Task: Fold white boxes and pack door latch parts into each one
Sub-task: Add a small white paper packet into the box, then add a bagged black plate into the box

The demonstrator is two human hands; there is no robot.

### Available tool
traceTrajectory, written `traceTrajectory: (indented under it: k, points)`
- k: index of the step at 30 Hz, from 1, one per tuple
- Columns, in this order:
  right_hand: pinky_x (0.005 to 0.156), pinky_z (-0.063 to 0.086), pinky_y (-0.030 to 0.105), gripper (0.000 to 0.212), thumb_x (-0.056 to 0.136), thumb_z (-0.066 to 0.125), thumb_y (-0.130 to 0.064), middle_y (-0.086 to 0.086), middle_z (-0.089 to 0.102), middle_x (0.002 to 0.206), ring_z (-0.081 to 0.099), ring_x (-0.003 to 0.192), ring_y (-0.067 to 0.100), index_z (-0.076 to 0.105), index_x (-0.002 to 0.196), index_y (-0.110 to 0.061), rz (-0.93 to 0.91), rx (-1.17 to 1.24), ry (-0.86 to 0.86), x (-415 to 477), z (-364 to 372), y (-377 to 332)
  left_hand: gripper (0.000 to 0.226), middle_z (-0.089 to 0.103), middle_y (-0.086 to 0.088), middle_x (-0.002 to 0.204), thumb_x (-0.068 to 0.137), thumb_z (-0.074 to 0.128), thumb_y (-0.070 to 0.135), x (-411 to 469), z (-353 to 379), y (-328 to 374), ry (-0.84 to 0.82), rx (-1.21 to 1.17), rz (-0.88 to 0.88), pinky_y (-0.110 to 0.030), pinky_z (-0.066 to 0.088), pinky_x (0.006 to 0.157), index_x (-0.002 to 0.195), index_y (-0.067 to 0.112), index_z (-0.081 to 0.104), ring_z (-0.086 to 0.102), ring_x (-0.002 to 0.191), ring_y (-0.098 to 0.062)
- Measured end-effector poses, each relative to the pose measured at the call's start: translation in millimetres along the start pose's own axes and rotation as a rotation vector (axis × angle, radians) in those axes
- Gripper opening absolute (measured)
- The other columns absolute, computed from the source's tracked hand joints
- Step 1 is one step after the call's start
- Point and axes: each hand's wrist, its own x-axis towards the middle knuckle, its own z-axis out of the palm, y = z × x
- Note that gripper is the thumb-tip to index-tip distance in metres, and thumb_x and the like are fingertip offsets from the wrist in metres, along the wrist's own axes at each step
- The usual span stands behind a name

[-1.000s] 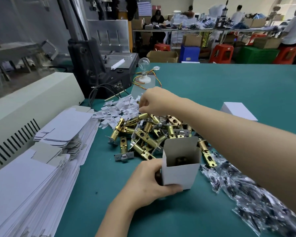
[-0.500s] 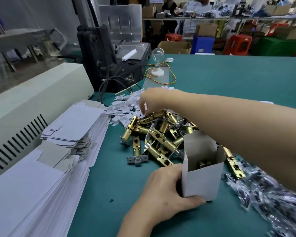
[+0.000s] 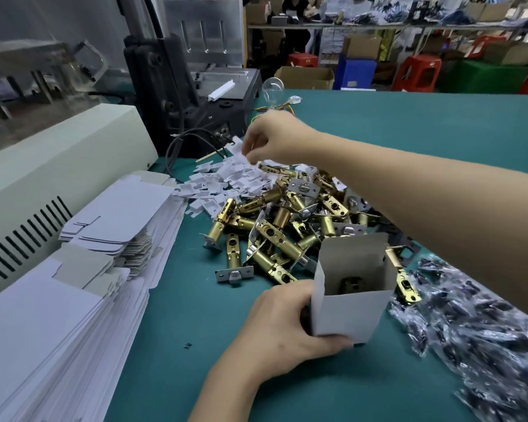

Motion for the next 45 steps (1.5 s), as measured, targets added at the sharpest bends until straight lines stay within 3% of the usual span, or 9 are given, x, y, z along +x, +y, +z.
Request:
traceTrajectory:
  k: [8,12,16,25,30,33,36,39,45]
  points:
    - [0.076,0.056,0.022,0.023,0.093,0.074,-0.010,0.000,0.075,0.090,0.071,0.081,0.013,0.063,0.113,-0.007,-0.068,0.250,0.261,-126,-62,-30,0.044,0.078,0.014,0.104,0.070,0.091,0.043,1,-1,0,-0.007,-0.164,-0.025,-0.046,0.063,0.084,0.111,0.045,0.074,0.075,0.094,-0.014]
    - [0.070,0.047,0.010,0.011,0.091,0.077,-0.011,-0.006,0.077,0.090,0.071,0.082,0.004,0.074,0.101,-0.014,-0.045,0.238,0.206,-181,-76,-31,0.049,0.078,0.013,0.111,0.071,0.089,0.043,1,-2,6,0.026,-0.222,-0.021,-0.028,0.061,0.084,0.115,0.052,0.072,0.074,0.098,-0.016]
    - [0.069,0.044,0.006,0.011,0.090,0.077,-0.012,-0.013,0.074,0.083,0.069,0.079,0.003,0.080,0.094,-0.021,-0.049,0.063,0.174,-213,-79,-30,0.049,0.077,0.009,0.113,0.073,0.089,0.041,2,-2,5,0.044,-0.230,-0.022,-0.045,0.061,0.091,0.118,0.048,0.073,0.073,0.104,-0.023]
    - [0.077,0.051,0.032,0.024,0.098,0.059,-0.020,-0.014,0.071,0.104,0.062,0.097,0.015,0.070,0.110,-0.038,-0.038,-0.419,-0.118,-218,-50,-64,0.053,0.078,0.004,0.107,0.069,0.092,0.047,0,-1,5,0.069,-0.230,-0.035,-0.046,0.061,0.083,0.118,0.046,0.072,0.071,0.099,-0.031]
    - [0.077,0.051,0.032,0.020,0.097,0.063,-0.012,-0.016,0.063,0.094,0.059,0.089,0.013,0.066,0.112,-0.025,-0.037,-0.226,-0.175,-215,-36,-66,0.051,0.078,0.007,0.107,0.068,0.092,0.048,-1,-2,5,0.052,-0.221,-0.047,-0.034,0.063,0.075,0.115,0.051,0.071,0.073,0.093,-0.021]
    - [0.078,0.052,0.029,0.013,0.096,0.066,-0.018,-0.019,0.068,0.089,0.066,0.088,0.008,0.067,0.108,-0.024,-0.038,-0.053,-0.082,-219,-39,-60,0.049,0.078,0.007,0.104,0.067,0.091,0.048,0,-2,5,0.061,-0.226,-0.046,-0.026,0.058,0.069,0.112,0.051,0.072,0.071,0.090,-0.025]
    - [0.073,0.051,0.028,0.010,0.094,0.070,-0.021,-0.007,0.074,0.082,0.066,0.075,0.009,0.070,0.104,-0.022,0.007,0.101,0.242,-219,-55,-32,0.049,0.078,0.011,0.109,0.069,0.090,0.047,1,-3,4,0.050,-0.213,-0.033,-0.028,0.062,0.078,0.114,0.053,0.071,0.073,0.096,-0.019]
    - [0.078,0.055,0.032,0.008,0.095,0.067,-0.019,-0.007,0.073,0.081,0.069,0.078,0.011,0.070,0.101,-0.024,0.232,0.075,0.414,-212,-71,19,0.049,0.078,0.013,0.113,0.072,0.090,0.044,0,-3,5,0.038,-0.227,-0.020,-0.028,0.062,0.087,0.116,0.054,0.071,0.074,0.104,-0.014]
    - [0.096,0.054,0.036,0.026,0.096,0.070,-0.021,0.002,0.074,0.116,0.068,0.107,0.022,0.072,0.121,-0.020,0.518,-0.242,-0.120,-207,-43,94,0.051,0.078,0.012,0.114,0.069,0.090,0.043,1,-2,6,0.047,-0.245,-0.021,-0.023,0.060,0.087,0.115,0.055,0.071,0.074,0.106,-0.012]
